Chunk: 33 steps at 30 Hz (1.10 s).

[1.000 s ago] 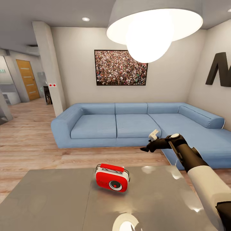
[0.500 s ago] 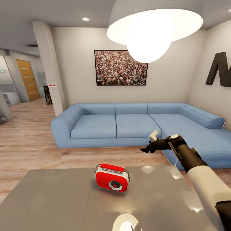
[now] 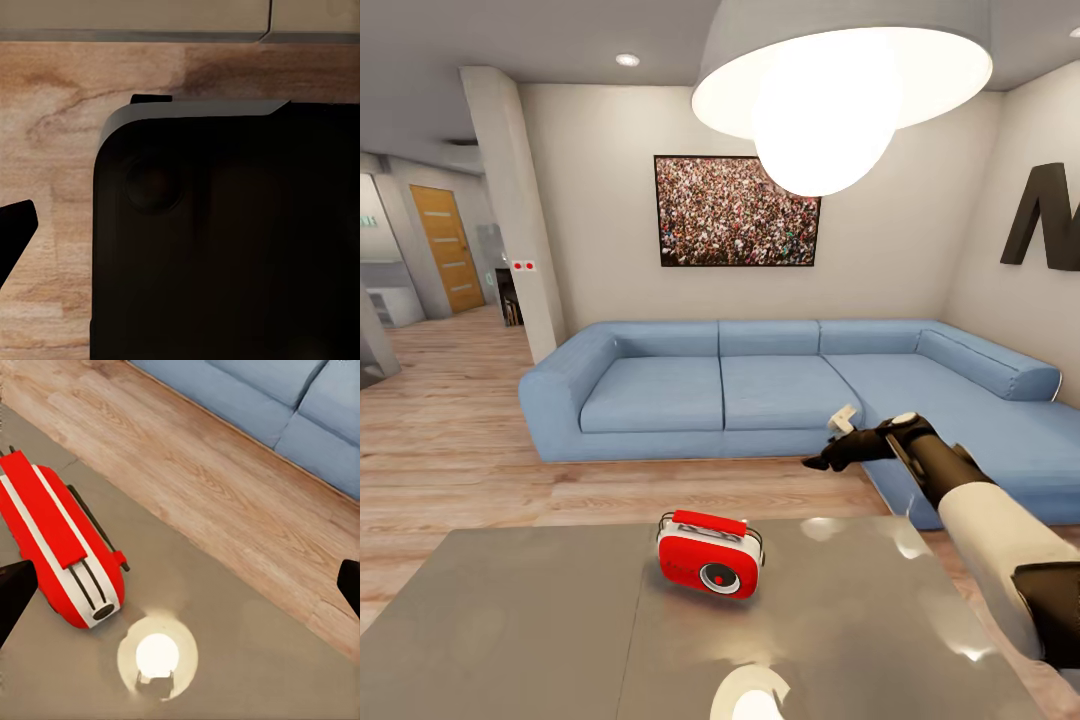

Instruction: Turn on the radio receiver that's on the table in the living room.

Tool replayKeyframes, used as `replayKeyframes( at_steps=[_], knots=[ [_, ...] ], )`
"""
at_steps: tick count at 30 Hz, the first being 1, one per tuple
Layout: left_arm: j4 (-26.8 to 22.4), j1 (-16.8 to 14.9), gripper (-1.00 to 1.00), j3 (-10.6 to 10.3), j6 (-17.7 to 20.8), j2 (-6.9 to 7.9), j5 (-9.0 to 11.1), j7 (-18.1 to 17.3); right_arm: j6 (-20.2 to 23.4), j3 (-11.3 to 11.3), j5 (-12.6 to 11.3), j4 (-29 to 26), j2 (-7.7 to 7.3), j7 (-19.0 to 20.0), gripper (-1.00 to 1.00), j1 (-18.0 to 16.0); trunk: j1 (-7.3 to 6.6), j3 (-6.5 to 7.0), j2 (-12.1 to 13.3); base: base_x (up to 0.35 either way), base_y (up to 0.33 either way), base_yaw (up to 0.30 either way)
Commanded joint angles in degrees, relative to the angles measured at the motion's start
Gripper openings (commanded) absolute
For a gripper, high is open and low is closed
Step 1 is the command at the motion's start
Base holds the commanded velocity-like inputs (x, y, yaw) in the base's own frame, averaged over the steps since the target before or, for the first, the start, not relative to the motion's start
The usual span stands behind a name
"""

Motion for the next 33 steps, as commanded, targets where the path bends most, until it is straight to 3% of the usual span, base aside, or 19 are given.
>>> replayKeyframes(
  at_steps=[1,6,12,14,15,16,22,33],
  knots=[
    [0.0,0.0,1.0,0.0,0.0,0.0,0.0,0.0,-0.1,0.0,0.0,0.3,0.13,0.0,1.0,-0.2,0.0,0.0,0.0,0.0,0.0,0.0],
    [0.0,0.0,1.0,0.0,0.0,0.02,0.0,0.0,-0.2,0.0,-0.1,3.1,1.84,0.4,1.0,-2.2,0.0,0.0,0.0,0.0,0.0,0.0],
    [0.0,0.0,1.0,0.0,0.0,0.0,0.0,0.0,-0.2,0.0,0.2,7.2,5.98,0.3,1.0,-4.0,0.0,0.0,0.0,0.0,0.0,0.0],
    [0.0,0.0,1.0,0.0,0.0,0.0,0.0,0.0,-0.2,0.1,1.9,9.4,7.73,0.1,1.0,-4.9,0.0,0.0,0.0,0.0,0.0,0.0],
    [0.0,0.0,1.0,0.0,0.0,0.0,0.0,0.0,-0.2,0.0,5.6,11.0,9.43,0.0,1.0,-5.4,0.0,0.0,0.0,0.0,0.0,0.0],
    [0.0,0.0,1.0,0.0,0.0,0.0,0.0,0.0,-0.2,0.0,6.8,11.2,10.05,0.0,1.0,-5.5,0.0,0.0,0.0,0.0,0.0,0.0],
    [0.0,0.0,1.0,0.0,0.0,0.0,0.0,0.0,0.1,0.0,9.3,11.4,12.45,-0.1,1.0,-5.6,0.0,0.0,0.0,0.0,0.0,0.0],
    [0.0,0.0,1.0,0.0,0.0,0.0,0.0,0.0,0.7,-0.1,9.7,8.7,14.67,0.0,1.0,-5.6,0.0,0.0,0.0,0.0,0.0,0.0]
  ],
)
